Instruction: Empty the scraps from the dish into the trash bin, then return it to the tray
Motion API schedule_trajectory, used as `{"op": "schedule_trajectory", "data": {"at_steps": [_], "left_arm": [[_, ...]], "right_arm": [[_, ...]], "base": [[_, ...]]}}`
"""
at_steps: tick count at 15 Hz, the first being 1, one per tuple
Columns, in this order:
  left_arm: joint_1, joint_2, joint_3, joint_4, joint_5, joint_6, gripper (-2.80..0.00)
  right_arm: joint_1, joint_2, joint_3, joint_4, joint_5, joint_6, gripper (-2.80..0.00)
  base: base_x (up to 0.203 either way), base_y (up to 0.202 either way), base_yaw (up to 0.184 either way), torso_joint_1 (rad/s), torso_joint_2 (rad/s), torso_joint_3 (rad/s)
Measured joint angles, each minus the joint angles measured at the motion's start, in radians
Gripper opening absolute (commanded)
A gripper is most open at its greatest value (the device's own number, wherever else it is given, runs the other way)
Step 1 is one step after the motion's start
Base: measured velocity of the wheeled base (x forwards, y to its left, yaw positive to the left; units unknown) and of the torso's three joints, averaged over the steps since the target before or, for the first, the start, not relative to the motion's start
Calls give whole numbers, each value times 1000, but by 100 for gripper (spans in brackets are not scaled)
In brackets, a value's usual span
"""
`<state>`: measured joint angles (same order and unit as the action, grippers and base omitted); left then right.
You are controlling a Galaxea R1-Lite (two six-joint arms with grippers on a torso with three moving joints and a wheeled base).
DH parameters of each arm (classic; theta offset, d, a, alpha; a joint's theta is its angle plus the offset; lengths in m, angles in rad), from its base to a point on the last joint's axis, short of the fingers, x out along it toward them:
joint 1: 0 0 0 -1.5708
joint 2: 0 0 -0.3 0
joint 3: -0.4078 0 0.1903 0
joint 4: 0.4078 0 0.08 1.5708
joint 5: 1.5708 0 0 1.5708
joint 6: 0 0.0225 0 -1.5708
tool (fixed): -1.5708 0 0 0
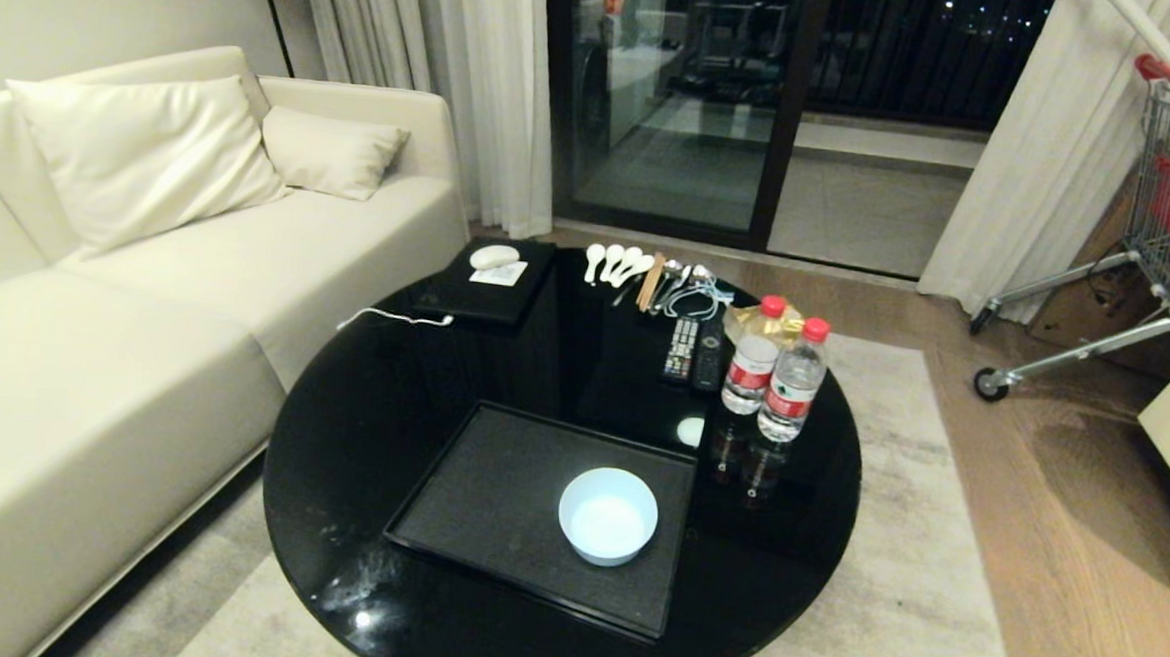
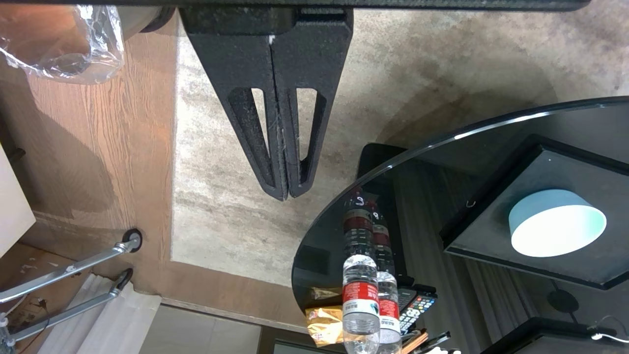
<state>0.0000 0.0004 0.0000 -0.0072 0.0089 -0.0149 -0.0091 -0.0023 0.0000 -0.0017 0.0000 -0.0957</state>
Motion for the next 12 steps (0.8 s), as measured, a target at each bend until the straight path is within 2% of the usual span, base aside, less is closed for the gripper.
{"op": "schedule_trajectory", "data": {"at_steps": [12], "left_arm": [[0,0,0,0,0,0,-280]], "right_arm": [[0,0,0,0,0,0,-280]], "base": [[0,0,0,0,0,0]]}}
